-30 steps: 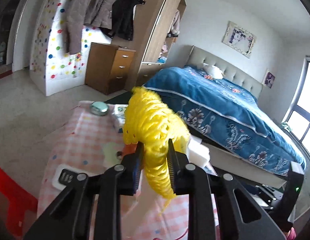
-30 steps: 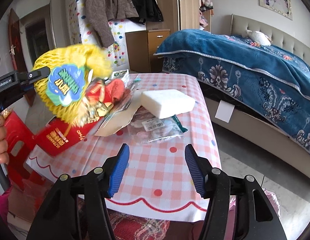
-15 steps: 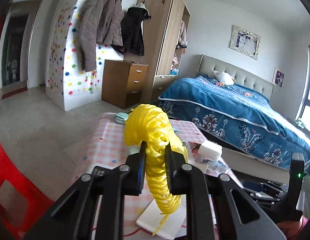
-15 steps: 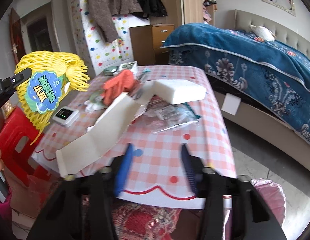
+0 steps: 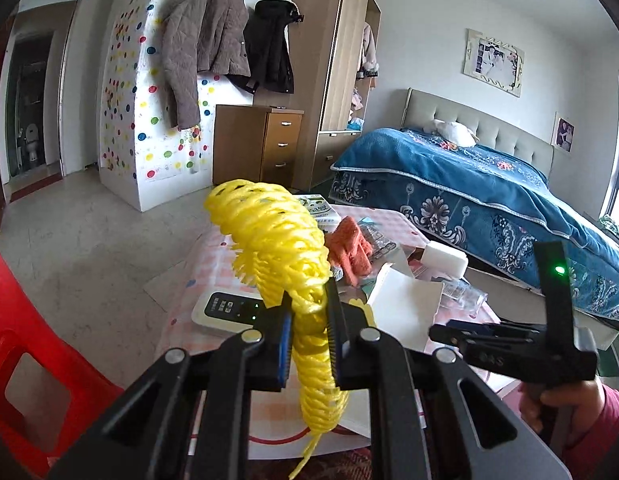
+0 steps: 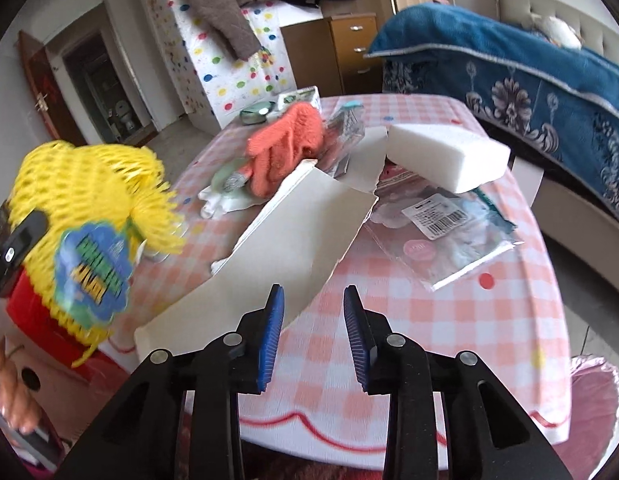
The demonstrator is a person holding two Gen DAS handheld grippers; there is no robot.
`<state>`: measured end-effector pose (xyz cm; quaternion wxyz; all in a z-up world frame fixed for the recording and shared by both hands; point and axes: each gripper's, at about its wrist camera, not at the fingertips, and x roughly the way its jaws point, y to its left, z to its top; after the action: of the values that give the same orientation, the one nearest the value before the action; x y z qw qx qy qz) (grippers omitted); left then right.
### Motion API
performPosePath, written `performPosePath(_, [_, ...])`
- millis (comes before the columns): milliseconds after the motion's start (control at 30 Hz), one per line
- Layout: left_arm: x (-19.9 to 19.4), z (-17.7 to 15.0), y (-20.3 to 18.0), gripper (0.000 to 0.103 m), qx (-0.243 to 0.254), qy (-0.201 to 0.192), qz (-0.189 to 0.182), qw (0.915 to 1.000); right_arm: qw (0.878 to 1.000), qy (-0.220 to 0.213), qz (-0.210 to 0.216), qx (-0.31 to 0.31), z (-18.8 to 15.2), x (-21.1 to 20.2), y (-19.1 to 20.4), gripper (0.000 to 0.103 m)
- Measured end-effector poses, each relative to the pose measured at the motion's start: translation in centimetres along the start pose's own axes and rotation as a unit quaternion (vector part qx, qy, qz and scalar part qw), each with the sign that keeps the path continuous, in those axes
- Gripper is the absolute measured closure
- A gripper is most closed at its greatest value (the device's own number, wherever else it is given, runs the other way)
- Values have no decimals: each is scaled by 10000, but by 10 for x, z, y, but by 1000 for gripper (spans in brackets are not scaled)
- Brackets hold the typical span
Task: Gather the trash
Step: 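Lift the yellow foam net with the left tool while the right tool grasps the cardboard strip, then carry both items to the pink bin and open both tools over it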
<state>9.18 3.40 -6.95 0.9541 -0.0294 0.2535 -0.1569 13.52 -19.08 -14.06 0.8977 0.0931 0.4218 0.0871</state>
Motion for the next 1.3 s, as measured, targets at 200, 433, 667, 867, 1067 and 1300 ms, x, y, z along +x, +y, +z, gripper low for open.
performPosePath(200, [8,-3,1,90,-18,82,10,10000,9999,73,52,141,10,22,-4,70])
performPosePath(433, [-2,-2,-5,90,58,126,109,9998,9989,-223,330,264,11,-2,1,99])
performPosePath(667, [-33,4,-28,90,250,-29,98,9996,9921,-1213,268,-163,10,-93,18,103])
performPosePath(867, [-55,7,-69,90,553,-182,-261,9980,9850,-1691,-236,-230,-9,-160,5,103])
performPosePath(1067, [-52,-4,-139,90,1057,-88,-924,9901,9775,-1917,-868,118,-38,-207,-38,103])
performPosePath(1300, [-34,-26,-235,90,1772,27,-1745,9686,9613,-2052,-1733,610,-73,-246,-95,103])
